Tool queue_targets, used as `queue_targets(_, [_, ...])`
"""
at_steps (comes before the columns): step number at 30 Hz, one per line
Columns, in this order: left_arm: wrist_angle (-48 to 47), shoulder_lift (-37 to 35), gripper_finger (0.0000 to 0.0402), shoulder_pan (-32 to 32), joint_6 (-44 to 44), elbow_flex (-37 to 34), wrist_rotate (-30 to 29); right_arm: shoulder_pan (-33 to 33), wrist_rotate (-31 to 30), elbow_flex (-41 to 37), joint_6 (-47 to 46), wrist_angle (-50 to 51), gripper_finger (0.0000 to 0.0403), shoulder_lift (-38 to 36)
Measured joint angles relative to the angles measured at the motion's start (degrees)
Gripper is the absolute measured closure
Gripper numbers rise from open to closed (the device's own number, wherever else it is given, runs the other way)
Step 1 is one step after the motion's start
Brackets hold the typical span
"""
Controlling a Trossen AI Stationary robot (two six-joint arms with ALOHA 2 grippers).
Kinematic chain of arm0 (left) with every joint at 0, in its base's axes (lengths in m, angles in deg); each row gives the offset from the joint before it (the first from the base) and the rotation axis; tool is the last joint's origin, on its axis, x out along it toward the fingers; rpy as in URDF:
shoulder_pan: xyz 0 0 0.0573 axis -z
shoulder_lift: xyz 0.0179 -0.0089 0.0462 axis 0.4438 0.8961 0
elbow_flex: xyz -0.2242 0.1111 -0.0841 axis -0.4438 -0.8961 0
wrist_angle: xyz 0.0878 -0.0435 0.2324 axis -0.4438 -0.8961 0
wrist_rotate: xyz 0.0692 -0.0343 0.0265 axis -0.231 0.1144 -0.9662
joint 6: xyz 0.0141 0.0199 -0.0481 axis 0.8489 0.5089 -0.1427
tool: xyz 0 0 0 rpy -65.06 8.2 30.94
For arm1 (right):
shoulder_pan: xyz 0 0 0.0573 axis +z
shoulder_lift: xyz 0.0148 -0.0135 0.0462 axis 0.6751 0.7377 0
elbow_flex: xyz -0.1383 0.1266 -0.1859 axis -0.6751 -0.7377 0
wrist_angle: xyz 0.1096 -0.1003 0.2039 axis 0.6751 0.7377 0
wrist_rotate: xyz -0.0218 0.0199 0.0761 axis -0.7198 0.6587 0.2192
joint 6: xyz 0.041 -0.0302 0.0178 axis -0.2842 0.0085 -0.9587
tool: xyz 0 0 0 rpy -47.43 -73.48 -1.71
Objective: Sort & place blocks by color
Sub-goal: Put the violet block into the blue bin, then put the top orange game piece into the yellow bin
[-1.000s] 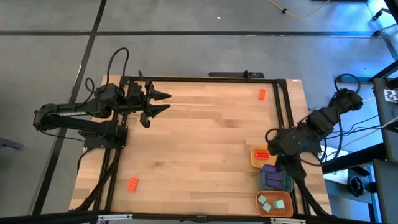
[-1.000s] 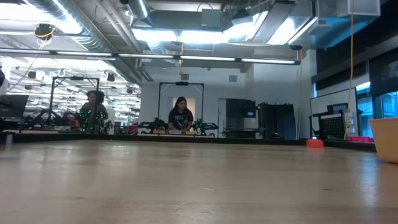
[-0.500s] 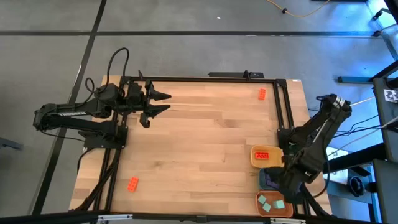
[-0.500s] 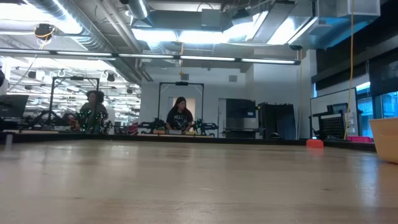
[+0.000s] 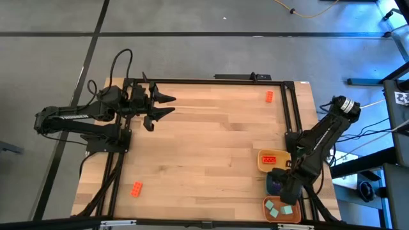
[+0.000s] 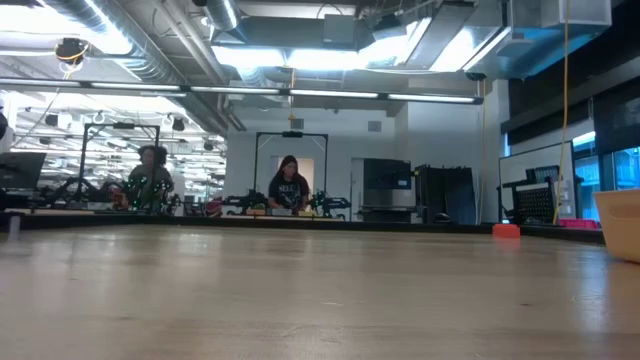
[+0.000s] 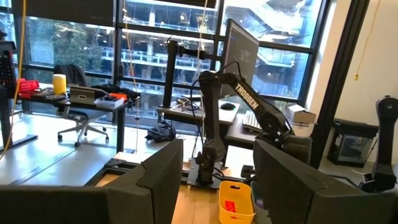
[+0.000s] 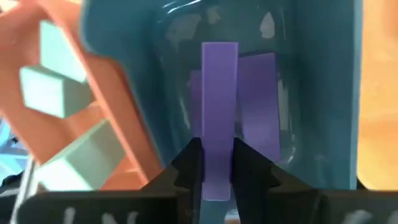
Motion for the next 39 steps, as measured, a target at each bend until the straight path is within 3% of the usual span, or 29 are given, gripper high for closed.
queue_targets(7, [0.0, 0.0, 0.0214, 0.0, 0.0, 0.0, -0.4, 0.0, 0.0, -4.3, -0.1, -3.0, 0.0342, 0.0])
queue_targets(24, [0.0, 0.0, 0.0214, 0.0, 0.0, 0.0, -0.4, 0.0, -1.6, -4.4, 8.6, -3.8, 0.0334, 1.7])
queue_targets(33, [0.0, 0.0, 0.0214, 0.0, 0.0, 0.0, -0.5, 0.0, -1.3, -4.7, 8.6, -3.5, 0.0268, 1.9])
queue_targets(39, [0.0, 0.0, 0.0214, 0.0, 0.0, 0.0, -0.5, 0.0, 1.0, -3.9, 8.6, -2.7, 0.0197, 1.9])
